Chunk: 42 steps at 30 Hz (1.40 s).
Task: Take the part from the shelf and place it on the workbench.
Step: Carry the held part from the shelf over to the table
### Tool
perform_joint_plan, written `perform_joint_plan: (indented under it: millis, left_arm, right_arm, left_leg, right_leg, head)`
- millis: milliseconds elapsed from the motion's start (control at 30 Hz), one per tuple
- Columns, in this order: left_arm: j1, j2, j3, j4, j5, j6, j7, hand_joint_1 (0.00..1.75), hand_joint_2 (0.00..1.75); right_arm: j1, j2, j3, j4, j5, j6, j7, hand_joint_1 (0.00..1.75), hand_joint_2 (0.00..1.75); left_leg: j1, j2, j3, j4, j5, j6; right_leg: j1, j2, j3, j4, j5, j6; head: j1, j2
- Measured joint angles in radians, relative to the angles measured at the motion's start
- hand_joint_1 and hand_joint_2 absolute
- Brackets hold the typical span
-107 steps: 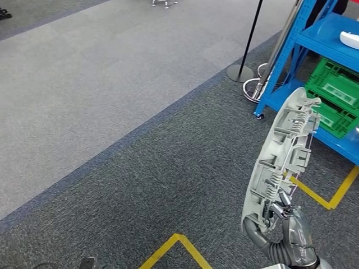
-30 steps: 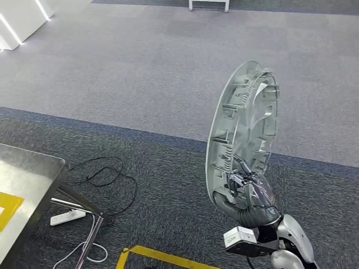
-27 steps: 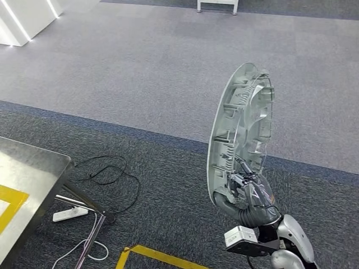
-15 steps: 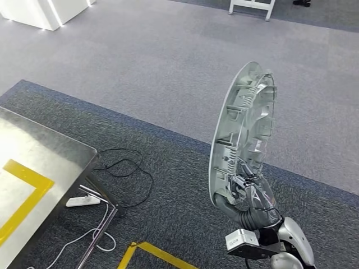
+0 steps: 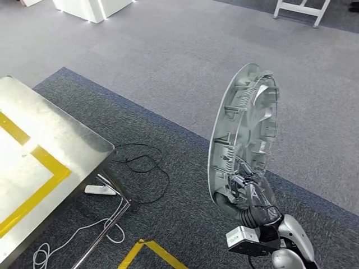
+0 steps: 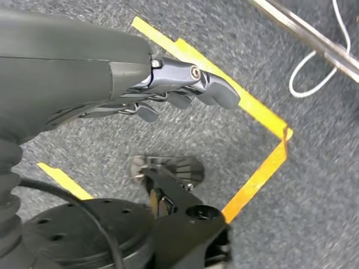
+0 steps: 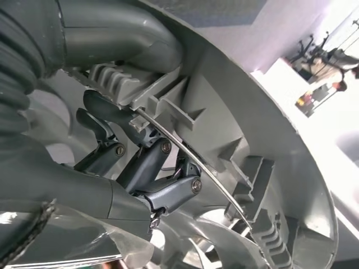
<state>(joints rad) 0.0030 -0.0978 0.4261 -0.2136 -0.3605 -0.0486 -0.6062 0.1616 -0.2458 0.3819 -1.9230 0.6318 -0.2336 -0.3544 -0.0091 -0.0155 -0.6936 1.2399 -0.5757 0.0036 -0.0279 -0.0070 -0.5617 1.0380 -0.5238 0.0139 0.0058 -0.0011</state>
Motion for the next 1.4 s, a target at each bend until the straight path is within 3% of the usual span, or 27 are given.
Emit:
perform_joint_plan:
  millis: [33,67,100,133,200,267,333,367,433,500,533,567,600,667,733,800,867,933,1000,1067,1100,1167,1233,1300,1367,1400]
  left_arm:
    - [-0.001,-0.002,0.0,0.0,-0.003,0.002,0.0,0.0,1.75]
    - [-0.001,-0.004,0.0,0.0,-0.006,0.003,0.0,0.0,1.75]
    - [0.001,-0.005,0.0,0.0,-0.008,0.006,0.0,0.0,1.75]
    - [0.002,-0.007,0.0,0.0,-0.01,0.008,0.0,0.0,1.75]
    - [0.002,-0.009,0.0,0.0,-0.012,0.01,0.0,0.0,1.75]
    - [0.0,-0.011,0.0,0.0,-0.013,0.011,0.0,0.0,1.75]
    - [-0.001,-0.012,0.0,0.0,-0.015,0.012,0.0,0.0,1.75]
    - [0.0,-0.013,0.0,0.0,-0.016,0.013,0.0,0.0,1.75]
    - [0.001,-0.014,0.0,0.0,-0.017,0.014,0.001,0.0,1.75]
    - [-0.004,-0.015,0.0,0.0,-0.022,0.014,0.001,0.0,1.75]
    - [-0.007,-0.016,0.0,0.0,-0.024,0.013,0.001,0.0,1.75]
    - [-0.008,-0.017,0.0,0.0,-0.027,0.013,0.001,0.0,1.75]
    - [-0.007,-0.018,0.0,0.0,-0.029,0.013,0.001,0.0,1.75]
    - [-0.005,-0.02,0.0,0.0,-0.03,0.013,0.001,0.0,1.75]
    - [-0.006,-0.02,0.001,0.0,-0.031,0.013,0.001,0.0,1.75]
    - [-0.006,-0.02,0.001,0.0,-0.031,0.013,0.0,0.0,1.75]
    - [-0.002,-0.018,0.001,0.0,-0.031,0.013,0.0,0.0,1.75]
    - [0.0,-0.018,0.001,0.0,-0.032,0.013,-0.001,0.0,1.75]
    - [-0.003,-0.019,0.001,0.0,-0.036,0.013,-0.002,0.0,1.75]
    - [-0.006,-0.023,0.001,0.0,-0.046,0.014,-0.004,0.0,1.75]
    - [-0.007,-0.027,0.001,0.0,-0.053,0.016,-0.005,0.0,1.75]
    - [-0.007,-0.034,0.0,0.0,-0.062,0.023,-0.008,0.0,1.75]
    - [-0.009,-0.038,0.0,0.0,-0.063,0.027,-0.01,0.0,1.75]
    - [-0.011,-0.036,0.001,0.0,-0.057,0.022,-0.012,0.0,1.75]
    - [-0.009,-0.032,0.004,0.0,-0.049,0.01,-0.011,0.0,1.75]
    - [-0.008,-0.029,0.005,0.0,-0.046,0.004,-0.01,0.0,1.75]
  right_arm:
    - [0.006,0.0,-0.004,0.0,-0.003,-0.001,-0.002,1.75,1.75]
    - [0.012,-0.001,-0.008,-0.002,-0.007,-0.002,-0.004,1.75,1.75]
    - [0.019,-0.002,-0.013,-0.003,-0.011,-0.003,-0.006,1.75,1.75]
    - [0.026,-0.003,-0.018,-0.006,-0.014,-0.004,-0.008,1.75,1.75]
    - [0.037,-0.004,-0.027,-0.013,-0.019,-0.004,-0.01,1.75,1.75]
    - [0.044,-0.007,-0.034,-0.018,-0.022,-0.006,-0.013,1.75,1.75]
    - [0.046,-0.008,-0.039,-0.021,-0.023,-0.004,-0.015,1.75,1.75]
    - [0.045,-0.008,-0.04,-0.022,-0.024,-0.001,-0.015,1.75,1.75]
    - [0.044,-0.009,-0.041,-0.025,-0.023,0.007,-0.015,1.75,1.75]
    - [0.043,-0.009,-0.042,-0.027,-0.021,0.015,-0.015,1.75,1.75]
    - [0.043,-0.01,-0.042,-0.027,-0.019,0.018,-0.015,1.75,1.75]
    - [0.043,-0.01,-0.043,-0.027,-0.018,0.02,-0.015,1.75,1.75]
    - [0.043,-0.01,-0.043,-0.027,-0.017,0.022,-0.015,1.75,1.75]
    - [0.044,-0.01,-0.044,-0.027,-0.017,0.025,-0.014,1.75,1.75]
    - [0.044,-0.01,-0.046,-0.028,-0.017,0.025,-0.014,1.75,1.75]
    - [0.045,-0.01,-0.048,-0.029,-0.016,0.026,-0.015,1.75,1.75]
    - [0.045,-0.01,-0.049,-0.03,-0.015,0.026,-0.015,1.75,1.75]
    - [0.046,-0.01,-0.05,-0.031,-0.016,0.026,-0.014,1.75,1.75]
    - [0.049,-0.011,-0.051,-0.032,-0.017,0.026,-0.015,1.75,1.75]
    - [0.062,-0.016,-0.059,-0.038,-0.023,0.022,-0.02,1.75,1.75]
    - [0.075,-0.021,-0.066,-0.044,-0.03,0.02,-0.026,1.75,1.75]
    - [0.102,-0.029,-0.084,-0.059,-0.043,0.016,-0.043,1.75,1.75]
    - [0.114,-0.033,-0.095,-0.068,-0.044,0.022,-0.056,1.75,1.75]
    - [0.097,-0.034,-0.095,-0.067,-0.027,0.045,-0.057,1.75,1.75]
    - [0.058,-0.03,-0.082,-0.06,-0.006,0.071,-0.047,1.75,1.75]
    - [0.034,-0.027,-0.072,-0.054,0.001,0.08,-0.041,1.75,1.75]
  left_leg:
    - [0.003,0.005,-0.03,0.055,-0.016,-0.002]
    - [0.005,0.007,-0.047,0.08,-0.013,-0.002]
    - [0.006,0.008,-0.045,0.068,0.009,0.0]
    - [0.005,0.013,-0.025,0.02,0.046,0.004]
    - [-0.006,0.052,0.033,-0.107,0.11,0.02]
    - [-0.02,0.088,0.065,-0.177,0.12,0.034]
    - [-0.025,0.078,0.072,-0.194,0.112,0.041]
    - [-0.023,0.067,0.077,-0.203,0.114,0.042]
    - [-0.015,0.044,0.092,-0.221,0.118,0.048]
    - [-0.01,0.018,0.098,-0.225,0.119,0.053]
    - [-0.01,0.004,0.099,-0.225,0.118,0.054]
    - [-0.01,-0.012,0.1,-0.224,0.117,0.054]
    - [-0.009,-0.028,0.103,-0.223,0.115,0.054]
    - [-0.007,-0.059,0.11,-0.218,0.109,0.048]
    - [-0.006,-0.088,0.107,-0.206,0.1,0.038]
    - [-0.004,-0.11,0.097,-0.199,0.1,0.027]
    - [0.0,-0.12,0.091,-0.198,0.101,0.018]
    - [-0.002,-0.079,0.074,-0.16,0.076,0.007]
    - [0.0,-0.017,0.021,-0.049,0.017,-0.004]
    - [0.007,0.005,-0.032,0.061,-0.022,-0.01]
    - [0.009,0.007,-0.036,0.072,-0.016,-0.011]
    - [0.008,0.018,0.012,-0.019,0.044,-0.004]
    - [-0.002,0.057,0.079,-0.149,0.091,0.01]
    - [-0.012,0.081,0.099,-0.201,0.096,0.019]
    - [-0.011,0.065,0.098,-0.213,0.101,0.026]
    - [-0.008,0.055,0.102,-0.221,0.107,0.031]
  right_leg:
    - [0.002,-0.014,0.004,0.0,-0.004,-0.002]
    - [0.003,-0.028,0.009,0.0,-0.009,-0.002]
    - [0.005,-0.04,0.014,0.0,-0.014,-0.002]
    - [0.006,-0.052,0.022,0.0,-0.019,-0.001]
    - [0.01,-0.073,0.035,-0.002,-0.031,0.005]
    - [0.013,-0.092,0.044,-0.006,-0.038,0.013]
    - [0.015,-0.114,0.054,-0.014,-0.042,0.021]
    - [0.015,-0.111,0.057,-0.015,-0.046,0.025]
    - [0.012,-0.064,0.04,0.029,-0.074,0.03]
    - [0.009,-0.01,-0.029,0.153,-0.123,0.031]
    - [0.009,-0.001,-0.07,0.216,-0.139,0.033]
    - [0.009,0.003,-0.1,0.254,-0.139,0.034]
    - [0.009,0.005,-0.114,0.256,-0.118,0.036]
    - [0.005,0.02,-0.086,0.151,-0.034,0.038]
    - [-0.001,0.063,-0.039,0.038,0.015,0.036]
    - [-0.001,0.081,-0.02,0.007,0.011,0.028]
    - [0.0,0.061,-0.015,0.002,0.012,0.016]
    - [-0.003,0.037,-0.009,-0.003,0.013,0.005]
    - [-0.002,0.009,-0.005,-0.006,0.01,-0.003]
    - [0.0,-0.02,-0.003,-0.006,0.006,-0.005]
    - [0.0,-0.035,-0.001,-0.005,0.004,-0.004]
    - [0.002,-0.063,0.006,-0.006,0.0,-0.002]
    - [0.005,-0.085,0.013,-0.006,-0.004,0.002]
    - [0.009,-0.101,0.015,-0.009,-0.005,0.011]
    - [0.01,-0.116,0.015,-0.014,-0.005,0.021]
    - [0.01,-0.107,0.014,-0.011,-0.011,0.026]
  head:
    - [0.0,0.0]
    - [0.0,0.0]
    - [0.0,0.0]
    - [0.0,0.0]
    - [0.0,0.0]
    - [0.0,0.0]
    - [0.0,0.0]
    - [0.0,0.0]
    - [0.003,0.0]
    - [0.006,0.0]
    - [0.008,0.0]
    - [0.008,0.0]
    - [0.008,0.0]
    - [0.008,0.0]
    - [0.008,0.0]
    - [0.008,0.0]
    - [0.008,0.0]
    - [0.002,0.0]
    - [-0.005,0.0]
    - [-0.006,0.0]
    - [-0.006,0.0]
    - [-0.006,0.0]
    - [-0.006,0.0]
    - [-0.005,0.0]
    - [-0.004,0.0]
    - [-0.003,0.0]
